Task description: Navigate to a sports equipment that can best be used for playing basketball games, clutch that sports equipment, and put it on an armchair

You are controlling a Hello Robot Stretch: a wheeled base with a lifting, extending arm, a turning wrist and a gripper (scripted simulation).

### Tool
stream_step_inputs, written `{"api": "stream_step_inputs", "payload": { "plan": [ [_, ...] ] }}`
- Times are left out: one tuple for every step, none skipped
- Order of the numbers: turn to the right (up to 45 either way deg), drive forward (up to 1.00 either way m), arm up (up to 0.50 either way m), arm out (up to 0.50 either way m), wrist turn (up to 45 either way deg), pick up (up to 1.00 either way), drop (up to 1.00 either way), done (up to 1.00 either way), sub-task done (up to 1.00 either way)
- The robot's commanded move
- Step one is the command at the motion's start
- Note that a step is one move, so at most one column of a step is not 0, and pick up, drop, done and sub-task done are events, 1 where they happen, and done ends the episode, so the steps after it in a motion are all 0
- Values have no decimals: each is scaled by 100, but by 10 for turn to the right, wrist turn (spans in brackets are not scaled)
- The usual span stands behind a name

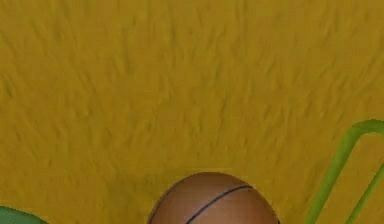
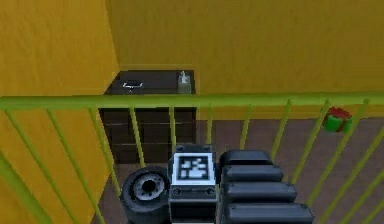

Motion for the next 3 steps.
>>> {"api": "stream_step_inputs", "payload": {
  "plan": [
    [-60,0,0,0,0,0,0,0,0],
    [-30,0,0,0,0,0,0,0,0],
    [450,0,0,0,0,0,0,0,0]
  ]
}}
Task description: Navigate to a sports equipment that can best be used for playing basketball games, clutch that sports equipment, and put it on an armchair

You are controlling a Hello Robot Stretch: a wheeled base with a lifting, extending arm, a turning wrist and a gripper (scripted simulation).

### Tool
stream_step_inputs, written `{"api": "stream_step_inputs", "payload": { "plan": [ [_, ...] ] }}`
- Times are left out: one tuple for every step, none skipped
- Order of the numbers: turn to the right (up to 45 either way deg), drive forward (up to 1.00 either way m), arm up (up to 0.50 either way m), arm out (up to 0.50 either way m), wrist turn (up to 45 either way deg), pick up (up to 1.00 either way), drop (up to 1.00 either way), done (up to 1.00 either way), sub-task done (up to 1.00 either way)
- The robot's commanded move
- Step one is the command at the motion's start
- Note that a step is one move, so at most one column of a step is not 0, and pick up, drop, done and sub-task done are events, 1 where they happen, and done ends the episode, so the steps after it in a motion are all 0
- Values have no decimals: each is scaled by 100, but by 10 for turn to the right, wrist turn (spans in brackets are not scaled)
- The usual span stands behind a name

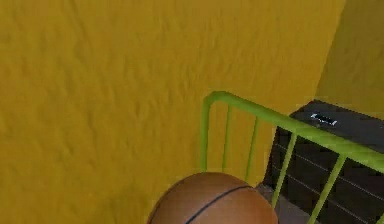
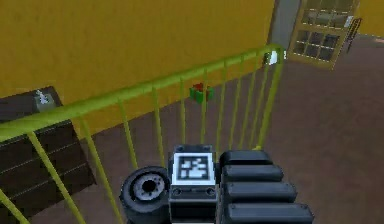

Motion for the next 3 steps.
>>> {"api": "stream_step_inputs", "payload": {
  "plan": [
    [450,0,0,0,0,0,0,0,0],
    [180,0,0,0,0,0,0,0,0],
    [-450,0,0,0,0,0,0,0,0]
  ]
}}
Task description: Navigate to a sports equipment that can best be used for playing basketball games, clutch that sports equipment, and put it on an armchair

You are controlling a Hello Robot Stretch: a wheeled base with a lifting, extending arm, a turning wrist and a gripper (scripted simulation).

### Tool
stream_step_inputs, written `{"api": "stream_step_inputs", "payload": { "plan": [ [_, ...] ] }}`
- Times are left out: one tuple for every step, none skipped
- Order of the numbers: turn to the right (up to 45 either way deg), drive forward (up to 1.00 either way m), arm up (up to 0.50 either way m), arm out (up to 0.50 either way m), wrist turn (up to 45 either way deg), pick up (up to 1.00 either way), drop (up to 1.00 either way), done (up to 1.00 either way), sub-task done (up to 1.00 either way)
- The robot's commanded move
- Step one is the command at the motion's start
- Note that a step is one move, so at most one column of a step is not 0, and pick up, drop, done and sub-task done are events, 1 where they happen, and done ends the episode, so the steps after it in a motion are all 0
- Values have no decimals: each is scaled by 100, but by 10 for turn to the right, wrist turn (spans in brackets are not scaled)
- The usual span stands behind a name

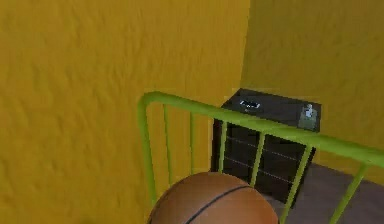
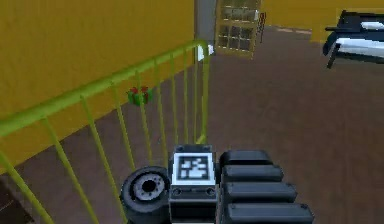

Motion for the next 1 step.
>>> {"api": "stream_step_inputs", "payload": {
  "plan": [
    [-450,0,0,0,0,0,0,0,0]
  ]
}}
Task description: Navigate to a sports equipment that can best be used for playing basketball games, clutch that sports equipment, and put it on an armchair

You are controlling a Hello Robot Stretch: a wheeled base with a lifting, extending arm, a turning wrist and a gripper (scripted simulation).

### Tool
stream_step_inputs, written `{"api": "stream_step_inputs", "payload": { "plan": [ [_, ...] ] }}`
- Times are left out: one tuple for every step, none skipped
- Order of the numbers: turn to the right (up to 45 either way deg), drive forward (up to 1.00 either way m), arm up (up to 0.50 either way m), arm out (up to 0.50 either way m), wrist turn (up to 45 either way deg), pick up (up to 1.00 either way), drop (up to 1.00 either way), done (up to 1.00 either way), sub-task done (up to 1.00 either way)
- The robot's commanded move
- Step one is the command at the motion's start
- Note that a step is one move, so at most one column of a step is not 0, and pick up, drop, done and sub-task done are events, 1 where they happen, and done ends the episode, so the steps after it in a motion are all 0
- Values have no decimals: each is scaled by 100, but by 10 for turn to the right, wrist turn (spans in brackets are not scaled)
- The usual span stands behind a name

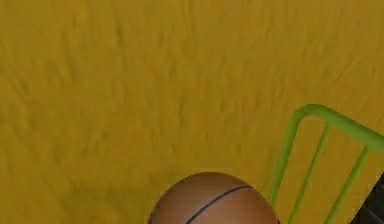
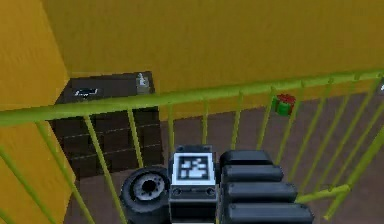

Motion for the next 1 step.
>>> {"api": "stream_step_inputs", "payload": {
  "plan": [
    [-240,0,0,0,0,0,0,0,0]
  ]
}}
